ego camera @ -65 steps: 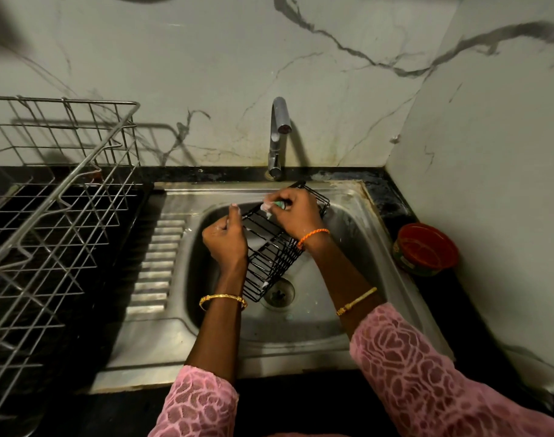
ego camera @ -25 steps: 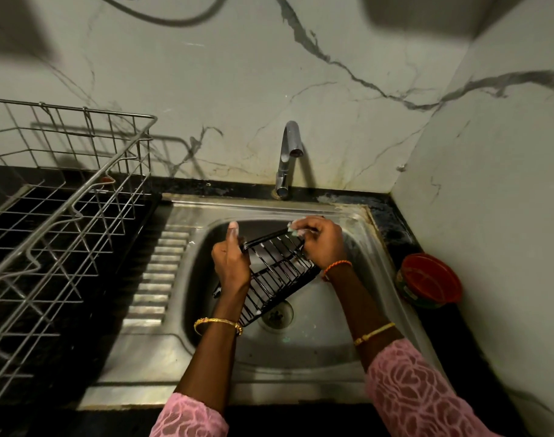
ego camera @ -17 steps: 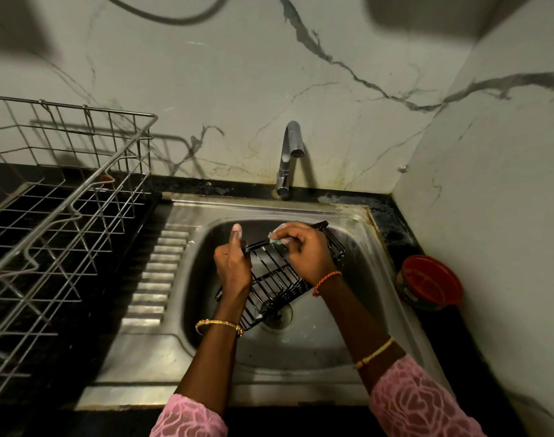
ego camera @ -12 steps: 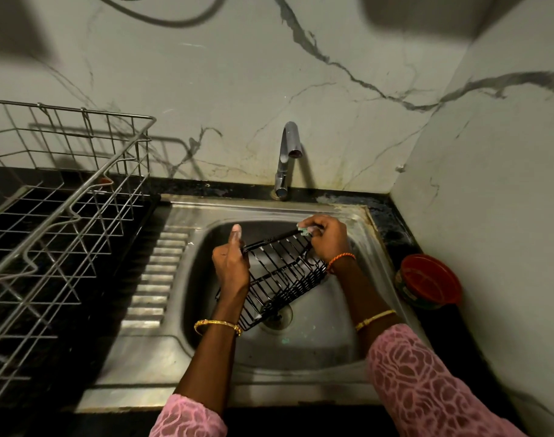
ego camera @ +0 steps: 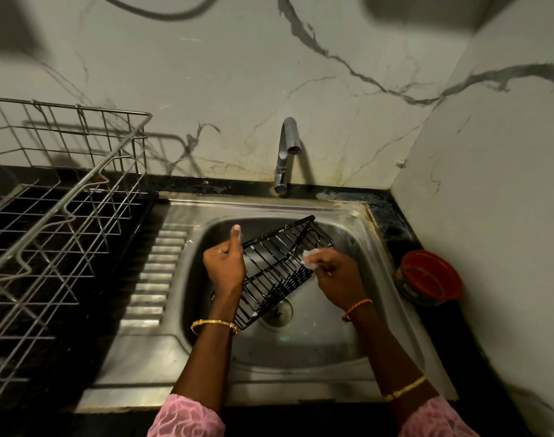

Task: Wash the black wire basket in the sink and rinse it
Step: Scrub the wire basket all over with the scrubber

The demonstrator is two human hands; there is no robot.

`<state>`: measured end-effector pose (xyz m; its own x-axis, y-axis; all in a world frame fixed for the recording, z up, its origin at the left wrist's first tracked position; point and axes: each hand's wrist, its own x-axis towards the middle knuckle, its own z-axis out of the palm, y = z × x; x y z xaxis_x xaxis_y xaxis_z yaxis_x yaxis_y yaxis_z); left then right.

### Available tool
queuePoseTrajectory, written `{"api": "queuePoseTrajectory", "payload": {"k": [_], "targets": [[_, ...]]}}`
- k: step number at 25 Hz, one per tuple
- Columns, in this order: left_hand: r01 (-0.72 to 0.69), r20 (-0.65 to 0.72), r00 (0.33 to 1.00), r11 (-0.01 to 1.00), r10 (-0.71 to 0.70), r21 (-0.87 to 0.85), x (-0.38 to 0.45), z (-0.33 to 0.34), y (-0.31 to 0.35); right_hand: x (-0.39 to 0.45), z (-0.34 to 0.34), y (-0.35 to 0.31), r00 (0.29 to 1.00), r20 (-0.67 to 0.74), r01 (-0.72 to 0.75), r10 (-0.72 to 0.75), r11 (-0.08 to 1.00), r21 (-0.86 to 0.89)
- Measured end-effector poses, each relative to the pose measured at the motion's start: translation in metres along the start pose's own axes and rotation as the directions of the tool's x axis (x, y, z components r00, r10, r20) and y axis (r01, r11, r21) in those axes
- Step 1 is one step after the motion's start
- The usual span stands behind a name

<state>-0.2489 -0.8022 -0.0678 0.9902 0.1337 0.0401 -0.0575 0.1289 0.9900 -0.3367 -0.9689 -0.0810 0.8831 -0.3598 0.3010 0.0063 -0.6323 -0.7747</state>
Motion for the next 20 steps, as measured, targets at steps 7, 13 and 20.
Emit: {"api": "queuePoseTrajectory", "payload": {"k": [7,13,20], "targets": [[-0.004,0.028,1.000,0.999,0.006,-0.052,0.005,-0.002,0.011,0.012,0.002,-0.010,0.976,-0.209,0.047,-0.059,0.997,-0.062],[-0.050,-0.014,0.999,0.994,0.049,-0.096,0.008,-0.010,0.025,0.040,0.003,-0.041,0.974,-0.208,0.106,-0.084,0.989,0.099],[-0.116,0.046,0.992,0.991,0.119,-0.061,0.007,-0.011,0.027,0.070,0.026,-0.058,0.988,-0.119,0.112,-0.098,0.987,0.111]]}}
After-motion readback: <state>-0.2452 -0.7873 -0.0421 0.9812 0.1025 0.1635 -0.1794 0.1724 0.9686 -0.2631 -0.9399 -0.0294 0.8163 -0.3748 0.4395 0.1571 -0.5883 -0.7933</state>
